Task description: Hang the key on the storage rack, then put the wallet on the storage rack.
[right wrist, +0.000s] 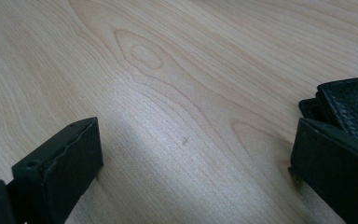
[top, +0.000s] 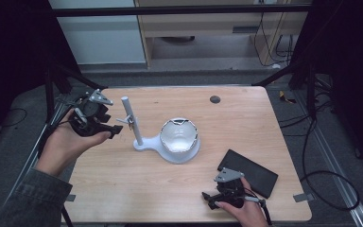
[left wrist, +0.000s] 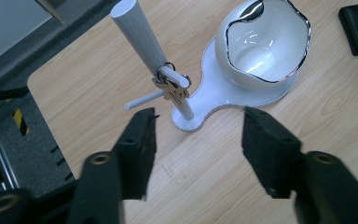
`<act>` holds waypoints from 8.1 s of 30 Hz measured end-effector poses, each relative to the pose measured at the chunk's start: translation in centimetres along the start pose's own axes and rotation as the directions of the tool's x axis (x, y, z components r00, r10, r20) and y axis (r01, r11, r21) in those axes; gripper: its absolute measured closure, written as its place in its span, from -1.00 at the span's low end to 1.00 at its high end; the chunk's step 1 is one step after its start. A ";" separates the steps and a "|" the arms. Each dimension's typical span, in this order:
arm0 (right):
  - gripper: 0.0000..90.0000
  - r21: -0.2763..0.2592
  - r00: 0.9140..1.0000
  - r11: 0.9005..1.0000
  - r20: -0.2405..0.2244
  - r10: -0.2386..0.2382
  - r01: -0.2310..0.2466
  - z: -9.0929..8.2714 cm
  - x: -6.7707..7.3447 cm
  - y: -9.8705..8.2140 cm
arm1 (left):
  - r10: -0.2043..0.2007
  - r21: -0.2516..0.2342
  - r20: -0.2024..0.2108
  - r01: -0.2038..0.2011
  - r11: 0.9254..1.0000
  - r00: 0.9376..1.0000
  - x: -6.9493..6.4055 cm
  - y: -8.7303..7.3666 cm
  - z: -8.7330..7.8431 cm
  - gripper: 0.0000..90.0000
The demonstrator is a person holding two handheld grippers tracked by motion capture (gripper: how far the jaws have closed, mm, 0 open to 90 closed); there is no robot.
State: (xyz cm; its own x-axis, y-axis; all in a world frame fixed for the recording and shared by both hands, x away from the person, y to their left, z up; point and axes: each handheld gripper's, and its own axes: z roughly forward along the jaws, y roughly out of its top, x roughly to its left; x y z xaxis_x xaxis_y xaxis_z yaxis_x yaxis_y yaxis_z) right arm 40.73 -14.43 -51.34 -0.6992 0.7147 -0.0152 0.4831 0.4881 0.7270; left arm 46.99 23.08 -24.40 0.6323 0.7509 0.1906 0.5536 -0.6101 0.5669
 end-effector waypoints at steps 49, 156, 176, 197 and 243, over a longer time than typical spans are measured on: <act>-0.69 -0.115 0.986 0.993 0.167 -0.007 0.027 -8.3 -2.2 -1.9 | 0.197 -0.150 0.313 -0.157 0.976 0.929 -15.3 0.6 9.8 -0.72; -0.65 -0.096 0.971 0.992 0.218 0.097 -0.078 -10.6 -5.3 -5.3 | 0.239 -0.161 0.508 -0.181 0.970 0.828 -23.9 2.4 26.7 -0.56; -0.68 0.057 0.968 0.996 0.240 -0.077 0.065 -9.3 -6.0 -3.0 | 0.192 -0.213 0.562 -0.084 0.974 0.804 -22.7 3.5 25.9 -0.45; -0.49 0.156 0.963 0.981 0.227 -0.147 0.113 -6.9 -7.6 -0.5 | 0.186 -0.230 0.568 -0.062 0.971 0.801 -22.4 5.0 25.4 -0.44; 0.87 0.008 0.916 0.967 0.316 -0.246 0.256 -12.0 -5.9 0.7 | 0.200 -0.222 0.456 -0.106 0.969 0.867 -20.7 1.0 21.2 -0.72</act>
State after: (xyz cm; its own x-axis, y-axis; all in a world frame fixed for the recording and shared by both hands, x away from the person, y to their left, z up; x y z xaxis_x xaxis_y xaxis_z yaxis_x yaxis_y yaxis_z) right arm 38.86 -24.26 -42.48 -0.5927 0.6934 -0.4097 0.2921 0.6591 0.6930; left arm 45.91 1.57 -44.76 0.9060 0.4142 -0.0870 0.3490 -0.6151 0.7070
